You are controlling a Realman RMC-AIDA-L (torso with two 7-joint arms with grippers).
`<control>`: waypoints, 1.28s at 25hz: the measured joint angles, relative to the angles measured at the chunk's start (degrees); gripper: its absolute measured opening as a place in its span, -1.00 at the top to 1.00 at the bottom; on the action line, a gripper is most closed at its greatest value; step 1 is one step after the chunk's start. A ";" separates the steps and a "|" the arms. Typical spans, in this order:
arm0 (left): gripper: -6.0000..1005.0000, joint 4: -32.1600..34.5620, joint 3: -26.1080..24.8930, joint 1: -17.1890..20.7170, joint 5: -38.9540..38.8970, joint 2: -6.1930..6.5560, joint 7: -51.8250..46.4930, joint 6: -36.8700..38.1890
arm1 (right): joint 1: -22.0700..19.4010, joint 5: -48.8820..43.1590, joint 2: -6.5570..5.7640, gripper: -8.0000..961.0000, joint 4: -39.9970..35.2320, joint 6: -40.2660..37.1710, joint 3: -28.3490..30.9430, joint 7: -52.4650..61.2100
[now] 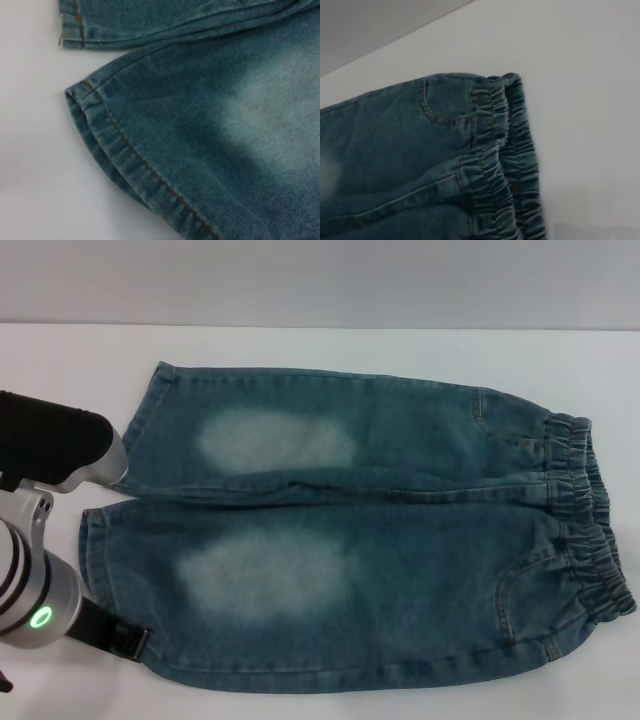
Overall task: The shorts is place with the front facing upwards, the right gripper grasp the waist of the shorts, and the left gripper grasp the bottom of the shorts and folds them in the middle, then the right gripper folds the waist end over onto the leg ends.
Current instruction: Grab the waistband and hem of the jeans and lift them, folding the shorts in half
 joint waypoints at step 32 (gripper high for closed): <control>0.81 -0.54 -0.06 -0.75 -0.18 -0.02 0.27 0.75 | 0.69 3.52 -0.29 -0.11 6.66 -3.21 -3.05 -1.25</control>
